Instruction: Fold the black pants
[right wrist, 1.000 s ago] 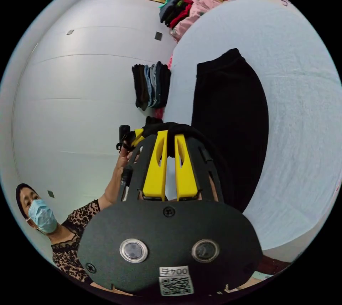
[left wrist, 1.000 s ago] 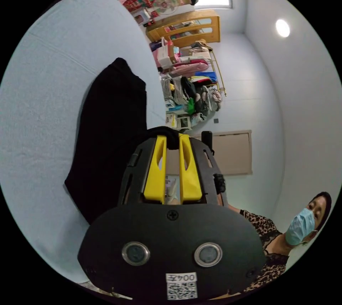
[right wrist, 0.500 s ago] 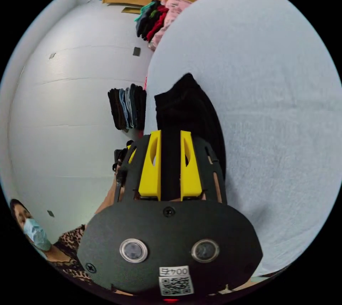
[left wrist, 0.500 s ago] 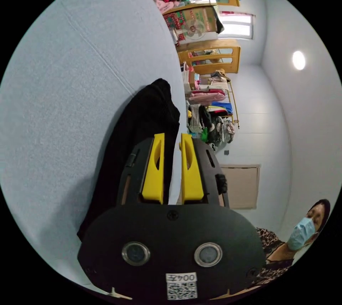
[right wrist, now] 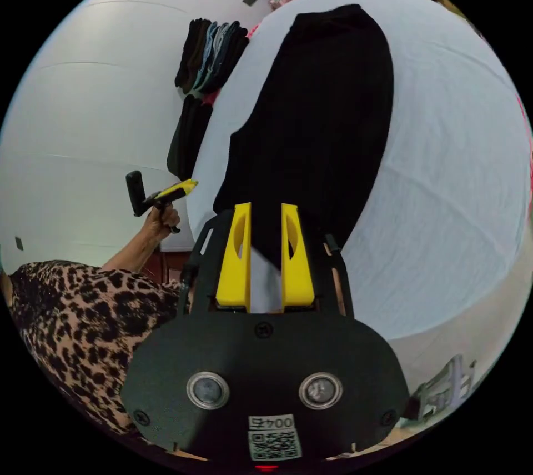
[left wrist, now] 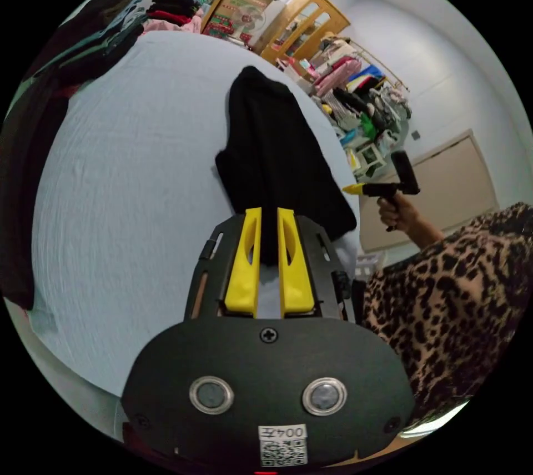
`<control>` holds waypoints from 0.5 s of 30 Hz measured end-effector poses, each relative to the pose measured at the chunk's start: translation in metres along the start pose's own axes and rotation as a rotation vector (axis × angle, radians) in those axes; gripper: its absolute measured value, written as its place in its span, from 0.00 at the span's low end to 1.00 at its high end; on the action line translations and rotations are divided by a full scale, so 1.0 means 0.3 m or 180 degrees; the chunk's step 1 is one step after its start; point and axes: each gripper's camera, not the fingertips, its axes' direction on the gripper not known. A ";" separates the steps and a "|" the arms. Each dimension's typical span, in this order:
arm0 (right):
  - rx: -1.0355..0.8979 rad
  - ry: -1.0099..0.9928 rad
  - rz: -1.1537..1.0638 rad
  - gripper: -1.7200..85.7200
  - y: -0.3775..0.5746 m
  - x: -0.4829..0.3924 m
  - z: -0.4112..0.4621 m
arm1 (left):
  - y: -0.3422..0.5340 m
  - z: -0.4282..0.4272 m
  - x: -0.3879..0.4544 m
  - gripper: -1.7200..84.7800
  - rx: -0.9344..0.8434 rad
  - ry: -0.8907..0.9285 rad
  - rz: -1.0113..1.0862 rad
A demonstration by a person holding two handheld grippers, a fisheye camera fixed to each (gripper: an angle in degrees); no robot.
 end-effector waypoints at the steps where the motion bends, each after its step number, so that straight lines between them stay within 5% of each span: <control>1: 0.0057 0.0007 0.0109 0.12 0.064 -0.014 0.024 | 0.079 0.023 0.030 0.07 -0.0101 -0.0041 0.0072; 8: 0.0468 0.0358 0.0339 0.11 0.276 -0.124 0.096 | 0.271 0.176 0.235 0.07 -0.0447 -0.0560 0.0861; 15: 0.0629 0.0737 0.0272 0.12 0.376 -0.200 0.158 | 0.316 0.253 0.246 0.09 -0.0526 -0.0575 0.0843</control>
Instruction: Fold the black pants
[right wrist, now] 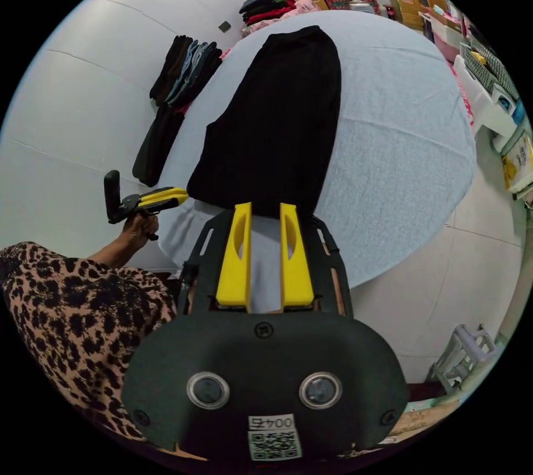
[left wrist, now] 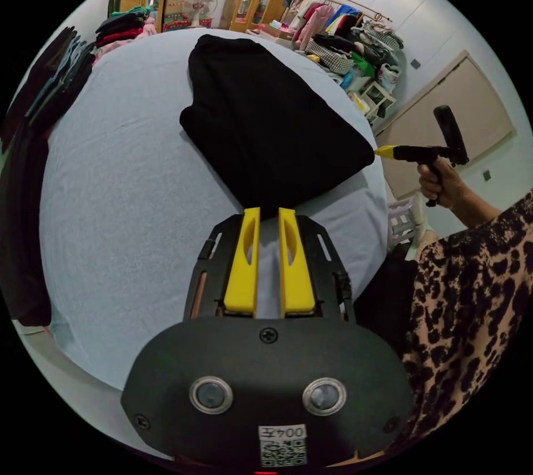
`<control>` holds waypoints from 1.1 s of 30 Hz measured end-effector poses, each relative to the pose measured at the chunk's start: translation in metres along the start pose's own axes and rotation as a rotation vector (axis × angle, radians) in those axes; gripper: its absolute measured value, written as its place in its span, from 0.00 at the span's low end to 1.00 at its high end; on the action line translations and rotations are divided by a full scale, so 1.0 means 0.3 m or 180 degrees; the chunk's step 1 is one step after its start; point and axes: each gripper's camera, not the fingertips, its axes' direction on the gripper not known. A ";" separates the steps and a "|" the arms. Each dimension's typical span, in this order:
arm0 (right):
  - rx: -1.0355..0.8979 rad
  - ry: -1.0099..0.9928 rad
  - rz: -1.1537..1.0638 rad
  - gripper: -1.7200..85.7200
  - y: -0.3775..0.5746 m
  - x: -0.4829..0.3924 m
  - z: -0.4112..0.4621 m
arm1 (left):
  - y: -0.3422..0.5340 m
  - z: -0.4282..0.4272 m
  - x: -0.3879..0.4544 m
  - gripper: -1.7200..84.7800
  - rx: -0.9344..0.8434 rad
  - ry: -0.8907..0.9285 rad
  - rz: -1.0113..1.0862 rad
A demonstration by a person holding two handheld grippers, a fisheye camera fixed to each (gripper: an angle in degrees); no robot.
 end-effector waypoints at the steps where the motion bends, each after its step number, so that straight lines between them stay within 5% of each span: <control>1: 0.0012 0.0058 -0.0006 0.12 0.014 0.000 0.008 | 0.008 0.016 0.002 0.09 -0.0016 0.0036 -0.0026; 7: 0.0170 0.0311 0.0042 0.11 0.056 0.022 0.027 | 0.033 0.065 0.041 0.09 -0.0120 0.0063 0.0014; 33: 0.0336 -0.0574 0.0131 0.08 0.109 0.209 0.051 | 0.096 0.129 -0.061 0.05 -0.0364 0.0346 -0.0418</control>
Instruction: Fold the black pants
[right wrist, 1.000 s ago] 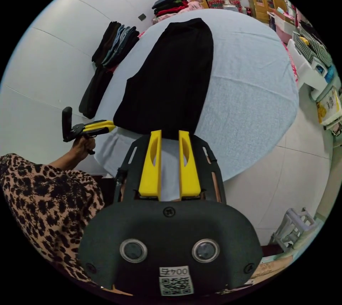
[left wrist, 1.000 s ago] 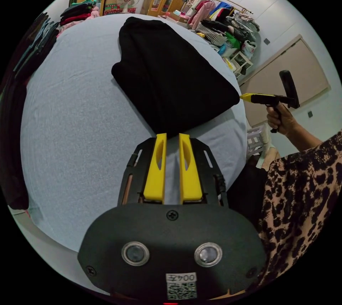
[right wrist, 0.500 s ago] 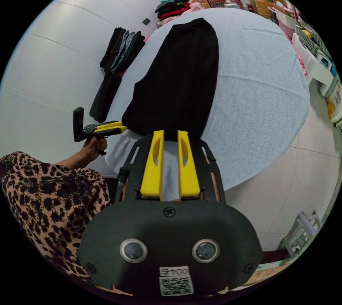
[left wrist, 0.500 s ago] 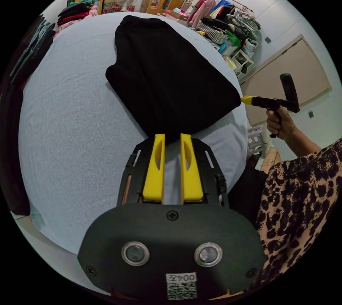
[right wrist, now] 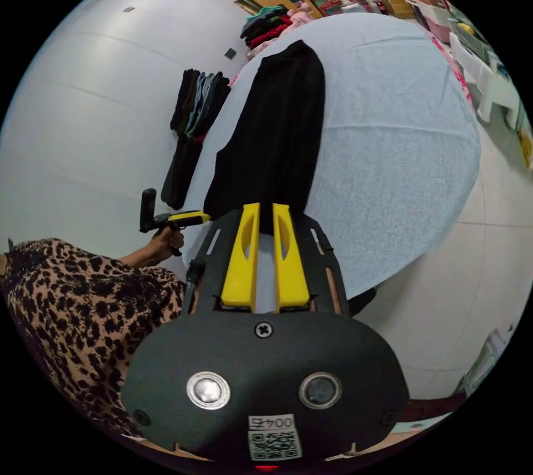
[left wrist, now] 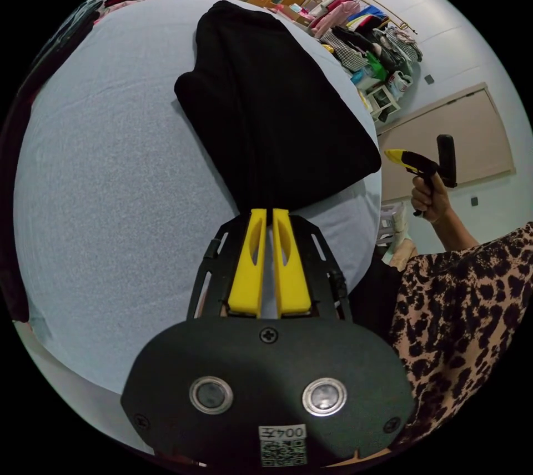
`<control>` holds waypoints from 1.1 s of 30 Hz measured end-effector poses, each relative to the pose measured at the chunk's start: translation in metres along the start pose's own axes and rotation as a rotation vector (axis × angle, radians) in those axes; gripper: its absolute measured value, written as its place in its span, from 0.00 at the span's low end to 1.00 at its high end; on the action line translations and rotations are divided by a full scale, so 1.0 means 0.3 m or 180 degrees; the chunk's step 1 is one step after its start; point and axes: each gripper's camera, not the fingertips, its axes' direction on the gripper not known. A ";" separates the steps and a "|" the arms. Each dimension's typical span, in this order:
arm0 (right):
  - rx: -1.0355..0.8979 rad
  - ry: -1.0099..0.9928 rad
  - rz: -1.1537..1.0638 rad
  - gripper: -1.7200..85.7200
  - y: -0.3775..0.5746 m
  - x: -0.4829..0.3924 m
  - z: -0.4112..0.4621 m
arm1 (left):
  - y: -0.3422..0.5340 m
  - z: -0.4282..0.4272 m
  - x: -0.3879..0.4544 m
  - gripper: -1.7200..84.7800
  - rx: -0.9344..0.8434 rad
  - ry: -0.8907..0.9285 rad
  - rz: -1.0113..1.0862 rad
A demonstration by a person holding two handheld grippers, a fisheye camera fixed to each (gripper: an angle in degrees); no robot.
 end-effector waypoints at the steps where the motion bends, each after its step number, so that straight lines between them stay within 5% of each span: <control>1: 0.0024 -0.0052 0.0106 0.08 -0.002 0.038 -0.001 | 0.002 0.000 -0.009 0.04 -0.0012 0.0024 -0.0025; 18: -0.0241 -0.0283 0.0211 0.08 -0.023 0.153 0.071 | 0.061 -0.037 -0.095 0.05 -0.0015 0.0185 -0.0234; 33: -0.0580 0.0140 -0.0191 0.05 -0.069 0.139 0.092 | 0.114 -0.101 -0.114 0.04 0.0018 0.0183 -0.0248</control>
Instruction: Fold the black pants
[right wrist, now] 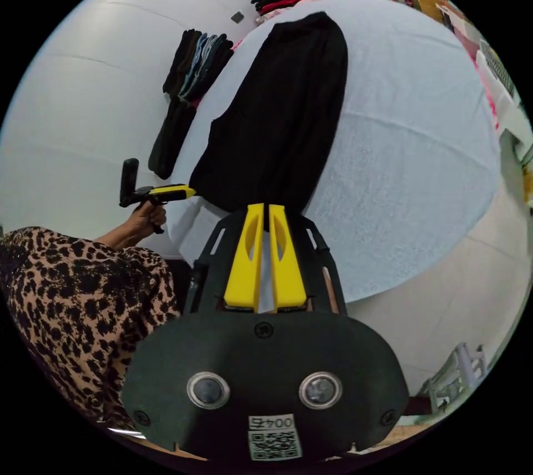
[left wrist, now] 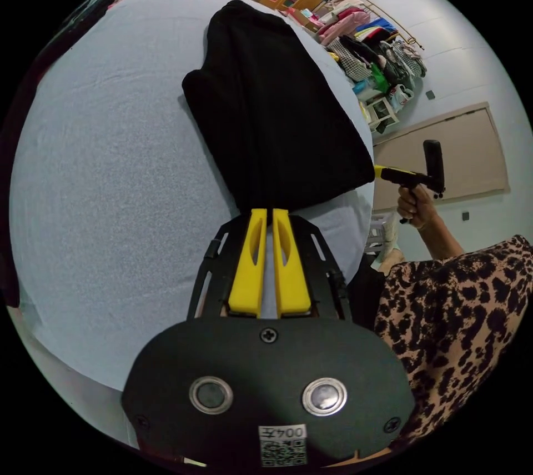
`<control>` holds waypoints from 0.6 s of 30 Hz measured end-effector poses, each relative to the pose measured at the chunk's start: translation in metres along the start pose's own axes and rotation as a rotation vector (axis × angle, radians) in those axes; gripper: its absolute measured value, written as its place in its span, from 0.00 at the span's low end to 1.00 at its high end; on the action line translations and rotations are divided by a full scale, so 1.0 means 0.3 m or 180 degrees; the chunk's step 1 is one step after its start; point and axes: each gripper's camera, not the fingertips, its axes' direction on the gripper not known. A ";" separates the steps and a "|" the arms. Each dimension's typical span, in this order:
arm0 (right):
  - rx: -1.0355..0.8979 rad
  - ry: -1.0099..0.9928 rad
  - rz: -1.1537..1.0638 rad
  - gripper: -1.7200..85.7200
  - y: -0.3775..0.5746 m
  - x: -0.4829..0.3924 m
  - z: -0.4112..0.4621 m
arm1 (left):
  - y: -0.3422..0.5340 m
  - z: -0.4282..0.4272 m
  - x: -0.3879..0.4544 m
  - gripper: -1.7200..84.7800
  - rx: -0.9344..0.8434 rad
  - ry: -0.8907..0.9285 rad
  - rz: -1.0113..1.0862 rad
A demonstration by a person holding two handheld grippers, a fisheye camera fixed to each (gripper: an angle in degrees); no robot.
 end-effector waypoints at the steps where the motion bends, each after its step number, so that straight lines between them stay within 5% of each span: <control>1: 0.0054 0.0153 -0.0055 0.04 0.000 -0.019 -0.035 | 0.002 -0.026 0.016 0.04 0.0019 -0.0050 0.0063; 12: -0.0104 -0.0221 0.0215 0.09 0.028 0.107 -0.027 | 0.044 -0.074 0.036 0.07 0.0031 -0.0097 0.0418; 18: 0.0527 -0.0985 0.0441 0.14 0.078 0.215 -0.108 | 0.069 -0.197 0.025 0.14 0.0339 -0.0189 0.0704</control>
